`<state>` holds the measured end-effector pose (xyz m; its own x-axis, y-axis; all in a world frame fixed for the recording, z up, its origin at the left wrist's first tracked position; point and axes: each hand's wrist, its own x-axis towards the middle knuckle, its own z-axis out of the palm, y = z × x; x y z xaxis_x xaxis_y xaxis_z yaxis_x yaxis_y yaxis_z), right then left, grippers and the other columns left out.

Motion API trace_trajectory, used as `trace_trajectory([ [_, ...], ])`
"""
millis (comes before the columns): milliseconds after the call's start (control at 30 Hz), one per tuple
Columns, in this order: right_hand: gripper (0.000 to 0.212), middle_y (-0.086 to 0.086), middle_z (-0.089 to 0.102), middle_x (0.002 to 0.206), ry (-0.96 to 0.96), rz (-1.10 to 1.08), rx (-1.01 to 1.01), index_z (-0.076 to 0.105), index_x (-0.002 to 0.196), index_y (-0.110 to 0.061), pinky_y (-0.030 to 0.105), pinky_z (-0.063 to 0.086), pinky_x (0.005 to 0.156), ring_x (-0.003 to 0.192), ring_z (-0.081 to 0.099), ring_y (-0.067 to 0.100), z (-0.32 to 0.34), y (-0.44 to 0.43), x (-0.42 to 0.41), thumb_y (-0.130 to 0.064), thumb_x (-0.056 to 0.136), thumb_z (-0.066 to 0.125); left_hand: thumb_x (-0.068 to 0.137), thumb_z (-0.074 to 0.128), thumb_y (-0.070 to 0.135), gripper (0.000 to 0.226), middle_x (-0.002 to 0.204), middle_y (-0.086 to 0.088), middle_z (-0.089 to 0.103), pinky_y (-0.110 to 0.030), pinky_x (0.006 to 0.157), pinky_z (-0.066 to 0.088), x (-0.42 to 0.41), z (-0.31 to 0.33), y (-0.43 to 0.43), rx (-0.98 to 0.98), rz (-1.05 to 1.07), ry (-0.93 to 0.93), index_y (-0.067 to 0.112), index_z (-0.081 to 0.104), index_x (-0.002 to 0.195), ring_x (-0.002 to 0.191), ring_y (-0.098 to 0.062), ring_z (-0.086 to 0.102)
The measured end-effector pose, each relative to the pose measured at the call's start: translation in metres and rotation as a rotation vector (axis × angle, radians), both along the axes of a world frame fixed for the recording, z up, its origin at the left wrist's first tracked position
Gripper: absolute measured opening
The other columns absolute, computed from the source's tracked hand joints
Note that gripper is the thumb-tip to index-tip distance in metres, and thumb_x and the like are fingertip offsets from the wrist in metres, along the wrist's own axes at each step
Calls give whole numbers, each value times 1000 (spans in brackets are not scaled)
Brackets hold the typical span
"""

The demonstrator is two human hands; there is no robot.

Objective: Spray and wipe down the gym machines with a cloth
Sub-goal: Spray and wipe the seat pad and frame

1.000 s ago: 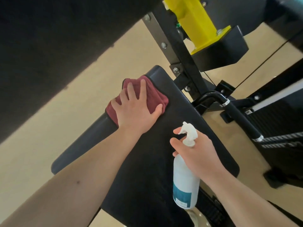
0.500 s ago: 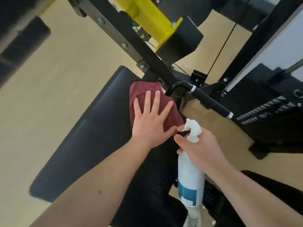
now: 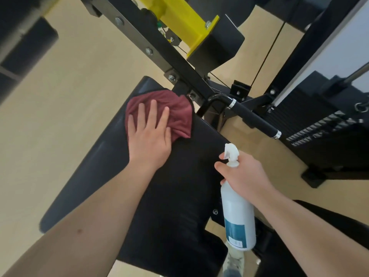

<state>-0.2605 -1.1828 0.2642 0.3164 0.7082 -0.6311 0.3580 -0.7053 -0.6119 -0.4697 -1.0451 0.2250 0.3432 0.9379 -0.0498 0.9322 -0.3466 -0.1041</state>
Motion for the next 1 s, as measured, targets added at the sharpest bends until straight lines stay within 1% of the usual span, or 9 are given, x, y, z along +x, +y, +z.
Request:
trace_trajectory([
  [100,14,-6,64,78,-44,50,-44,55,84,-29,24,49,63,70,65,12,0,3,-4,-34,96,61,106,17,47,62,172,-8,6,-58,126,5,-23,5,1,18,142,7,24,14,164,157,-38,3],
  [200,31,-3,64,75,-73,101,-115,59,80,-18,20,39,55,68,61,11,1,5,-13,-43,98,58,105,16,47,64,172,-9,6,-56,127,5,-41,10,-4,15,187,8,22,14,164,158,-36,4],
  [300,38,-3,66,75,-41,181,-140,60,83,-17,22,47,60,69,64,11,-2,2,-29,-53,96,57,105,19,47,64,172,-10,8,-55,127,7,-53,11,-10,21,188,5,22,16,164,157,-35,6],
  [400,32,-7,69,78,14,298,-123,63,88,-23,27,57,73,72,70,10,-4,-5,-44,-55,93,58,105,21,50,64,172,-10,8,-57,126,9,-63,11,-17,20,197,13,24,16,164,157,-37,7],
  [500,42,-3,73,71,2,394,-162,66,88,-11,33,61,75,69,74,11,-6,-15,-63,-52,91,59,104,20,52,65,172,-11,7,-59,125,10,-74,11,-25,14,197,26,24,15,164,157,-38,7],
  [600,48,3,74,76,-6,453,-167,67,85,-8,41,63,78,75,74,18,-12,-27,-79,-56,87,60,104,18,54,66,172,-10,5,-59,125,10,-84,13,-32,9,201,40,25,13,164,157,-37,5],
  [733,30,-7,69,86,65,571,-132,62,85,-29,38,62,80,78,72,12,-12,-46,-96,-59,83,62,103,17,54,67,172,-10,4,-59,125,10,-97,12,-44,8,204,43,25,12,164,157,-37,5],
  [900,42,-3,70,78,-4,532,-119,64,79,-17,40,62,79,76,72,14,-13,-66,-120,-59,87,60,104,19,56,68,172,-11,2,-59,125,9,-112,11,-58,-7,192,59,26,11,164,157,-36,3],
  [1000,40,-4,70,81,37,585,-79,64,83,-20,39,63,79,77,72,14,-8,-78,-133,-60,86,58,103,16,58,69,172,-10,-2,-59,126,8,-123,11,-70,-15,183,69,27,7,164,158,-36,0],
])
